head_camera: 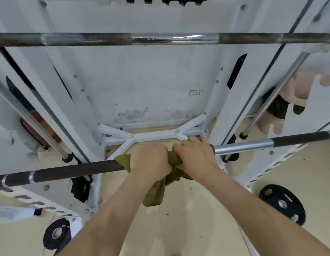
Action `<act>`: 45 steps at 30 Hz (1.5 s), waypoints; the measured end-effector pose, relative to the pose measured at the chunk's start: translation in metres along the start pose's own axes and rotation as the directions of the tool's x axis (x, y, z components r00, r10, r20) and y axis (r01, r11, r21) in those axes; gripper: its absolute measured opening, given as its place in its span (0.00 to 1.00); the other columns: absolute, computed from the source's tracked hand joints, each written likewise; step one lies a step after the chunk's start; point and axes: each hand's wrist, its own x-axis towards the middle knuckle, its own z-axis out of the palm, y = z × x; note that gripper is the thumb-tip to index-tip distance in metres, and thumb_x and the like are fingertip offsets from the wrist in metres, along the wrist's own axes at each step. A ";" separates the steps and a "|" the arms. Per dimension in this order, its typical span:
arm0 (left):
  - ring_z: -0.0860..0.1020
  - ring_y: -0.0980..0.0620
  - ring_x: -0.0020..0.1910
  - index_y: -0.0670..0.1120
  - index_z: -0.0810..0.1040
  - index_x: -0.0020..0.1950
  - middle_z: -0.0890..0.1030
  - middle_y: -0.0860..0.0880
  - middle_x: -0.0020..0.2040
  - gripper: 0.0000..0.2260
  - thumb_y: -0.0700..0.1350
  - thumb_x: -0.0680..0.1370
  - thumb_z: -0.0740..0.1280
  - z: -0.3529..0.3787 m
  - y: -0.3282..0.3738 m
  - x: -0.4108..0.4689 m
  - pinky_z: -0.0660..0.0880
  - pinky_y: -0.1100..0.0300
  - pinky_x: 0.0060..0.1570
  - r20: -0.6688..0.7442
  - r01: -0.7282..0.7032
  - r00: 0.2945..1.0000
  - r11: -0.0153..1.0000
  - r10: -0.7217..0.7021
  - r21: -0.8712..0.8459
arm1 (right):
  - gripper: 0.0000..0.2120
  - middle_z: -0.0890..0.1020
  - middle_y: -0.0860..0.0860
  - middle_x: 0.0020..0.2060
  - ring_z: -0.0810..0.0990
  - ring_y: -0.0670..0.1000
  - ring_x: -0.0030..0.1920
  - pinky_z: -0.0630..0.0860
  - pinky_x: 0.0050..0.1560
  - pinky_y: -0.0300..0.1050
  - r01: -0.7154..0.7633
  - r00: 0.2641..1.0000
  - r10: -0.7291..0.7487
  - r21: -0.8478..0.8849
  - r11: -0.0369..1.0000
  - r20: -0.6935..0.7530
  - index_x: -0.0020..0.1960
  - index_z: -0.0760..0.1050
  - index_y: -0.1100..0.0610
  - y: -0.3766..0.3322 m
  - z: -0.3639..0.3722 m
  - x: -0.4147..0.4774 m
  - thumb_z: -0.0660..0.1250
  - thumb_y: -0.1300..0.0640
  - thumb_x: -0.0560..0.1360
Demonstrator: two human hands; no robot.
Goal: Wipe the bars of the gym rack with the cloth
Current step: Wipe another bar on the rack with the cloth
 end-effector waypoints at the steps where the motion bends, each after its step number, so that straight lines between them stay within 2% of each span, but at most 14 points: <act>1: 0.72 0.53 0.32 0.52 0.72 0.35 0.73 0.54 0.31 0.10 0.55 0.72 0.61 0.000 0.020 0.010 0.67 0.59 0.32 0.022 -0.018 1.000 0.999 0.019 -0.026 | 0.08 0.78 0.46 0.38 0.75 0.52 0.45 0.66 0.48 0.48 -0.016 0.999 0.016 -0.015 1.000 -0.043 0.42 0.73 0.49 0.023 0.001 -0.008 0.69 0.46 0.69; 5: 0.72 0.55 0.32 0.54 0.73 0.36 0.75 0.55 0.33 0.12 0.61 0.71 0.64 0.004 0.078 0.038 0.69 0.58 0.34 0.097 -0.087 0.990 0.989 0.099 -0.122 | 0.13 0.76 0.46 0.40 0.77 0.52 0.47 0.65 0.49 0.48 -0.142 0.987 0.142 -0.004 0.990 0.080 0.45 0.71 0.48 0.098 -0.002 -0.038 0.66 0.40 0.70; 9: 0.77 0.54 0.37 0.56 0.73 0.43 0.76 0.56 0.36 0.09 0.60 0.73 0.62 0.004 0.079 0.025 0.73 0.60 0.35 -0.051 -0.140 0.989 0.986 0.135 -0.094 | 0.17 0.76 0.46 0.40 0.76 0.52 0.47 0.66 0.51 0.50 -0.200 0.979 0.198 0.070 0.977 0.045 0.45 0.70 0.48 0.114 -0.010 -0.052 0.65 0.35 0.69; 11: 0.78 0.51 0.35 0.54 0.70 0.41 0.74 0.55 0.34 0.08 0.57 0.73 0.65 0.008 0.049 0.011 0.71 0.60 0.30 -0.113 -0.053 0.992 0.999 0.051 -0.012 | 0.15 0.77 0.48 0.45 0.76 0.53 0.50 0.67 0.55 0.53 -0.120 0.992 0.116 0.118 0.986 0.040 0.50 0.72 0.50 0.082 -0.012 -0.044 0.65 0.40 0.71; 14: 0.75 0.48 0.25 0.51 0.71 0.35 0.73 0.53 0.28 0.10 0.54 0.69 0.69 0.016 -0.009 -0.009 0.73 0.60 0.27 -0.216 0.090 0.974 0.989 -0.063 0.116 | 0.15 0.78 0.50 0.44 0.75 0.54 0.47 0.68 0.52 0.55 0.041 0.998 -0.034 0.155 0.987 -0.053 0.50 0.72 0.52 0.020 -0.008 -0.026 0.63 0.42 0.73; 20: 0.78 0.54 0.35 0.54 0.76 0.39 0.77 0.55 0.33 0.14 0.64 0.67 0.63 -0.009 -0.028 -0.005 0.75 0.60 0.34 0.197 0.072 0.976 0.992 -0.091 0.105 | 0.20 0.73 0.47 0.30 0.75 0.51 0.32 0.68 0.33 0.44 0.210 0.958 -0.242 0.203 0.957 0.152 0.40 0.73 0.53 0.011 -0.012 0.015 0.62 0.35 0.72; 22: 0.77 0.53 0.34 0.53 0.76 0.38 0.77 0.54 0.32 0.13 0.61 0.67 0.63 -0.012 -0.019 0.000 0.73 0.60 0.33 0.245 0.055 0.966 0.992 -0.081 0.114 | 0.24 0.75 0.47 0.30 0.75 0.48 0.31 0.67 0.30 0.44 0.228 0.916 -0.304 0.283 0.932 0.263 0.38 0.74 0.52 0.023 -0.015 0.020 0.61 0.30 0.70; 25: 0.73 0.52 0.33 0.52 0.70 0.38 0.74 0.54 0.33 0.12 0.59 0.72 0.60 -0.010 0.018 0.006 0.68 0.59 0.32 0.198 -0.044 0.980 0.988 0.014 0.145 | 0.27 0.76 0.47 0.30 0.76 0.49 0.33 0.69 0.32 0.46 0.198 0.875 -0.328 0.354 0.914 0.357 0.36 0.72 0.52 0.054 -0.015 0.017 0.60 0.27 0.69; 28: 0.72 0.52 0.33 0.53 0.65 0.41 0.74 0.54 0.35 0.14 0.63 0.76 0.55 -0.004 0.049 0.013 0.61 0.58 0.29 0.065 -0.110 0.993 0.983 0.102 0.147 | 0.28 0.73 0.47 0.29 0.74 0.48 0.34 0.72 0.36 0.48 0.180 0.922 -0.288 0.371 0.911 0.260 0.38 0.70 0.52 0.094 -0.011 0.000 0.50 0.28 0.74; 31: 0.72 0.51 0.33 0.53 0.64 0.45 0.70 0.54 0.34 0.14 0.63 0.77 0.56 -0.002 0.088 0.031 0.58 0.58 0.27 0.055 -0.180 0.983 0.982 0.177 0.054 | 0.34 0.72 0.47 0.27 0.72 0.48 0.31 0.72 0.35 0.48 0.140 0.981 -0.172 0.275 0.951 0.095 0.37 0.69 0.51 0.148 -0.001 -0.023 0.36 0.28 0.74; 33: 0.72 0.50 0.33 0.51 0.65 0.47 0.71 0.54 0.36 0.14 0.61 0.79 0.56 0.001 0.126 0.044 0.60 0.58 0.28 0.047 -0.256 0.966 0.967 0.255 0.010 | 0.35 0.72 0.46 0.27 0.73 0.50 0.30 0.73 0.35 0.49 0.097 0.993 -0.107 0.200 0.975 0.043 0.36 0.70 0.51 0.185 0.005 -0.040 0.33 0.30 0.75; 36: 0.74 0.48 0.32 0.49 0.68 0.46 0.74 0.50 0.37 0.13 0.58 0.78 0.62 -0.002 0.180 0.066 0.60 0.57 0.33 -0.031 -0.394 0.919 0.919 0.394 0.005 | 0.34 0.74 0.46 0.29 0.74 0.50 0.31 0.72 0.41 0.49 0.009 1.000 -0.010 0.109 0.994 0.014 0.37 0.70 0.50 0.233 0.008 -0.060 0.32 0.34 0.78; 40: 0.77 0.46 0.45 0.46 0.66 0.57 0.77 0.47 0.50 0.16 0.57 0.82 0.51 0.002 0.244 0.091 0.63 0.53 0.41 -0.045 -0.508 0.860 0.861 0.508 0.020 | 0.31 0.77 0.44 0.33 0.76 0.49 0.36 0.71 0.44 0.48 -0.052 0.998 0.054 0.047 0.998 -0.041 0.39 0.73 0.49 0.293 0.017 -0.082 0.35 0.37 0.80; 45: 0.73 0.47 0.38 0.47 0.64 0.57 0.75 0.48 0.46 0.16 0.58 0.82 0.48 0.000 0.313 0.120 0.63 0.54 0.37 -0.052 -0.521 0.850 0.852 0.524 0.056 | 0.28 0.78 0.44 0.32 0.76 0.49 0.34 0.70 0.40 0.47 -0.027 0.985 0.034 0.047 0.999 -0.170 0.39 0.75 0.49 0.375 0.029 -0.102 0.42 0.40 0.82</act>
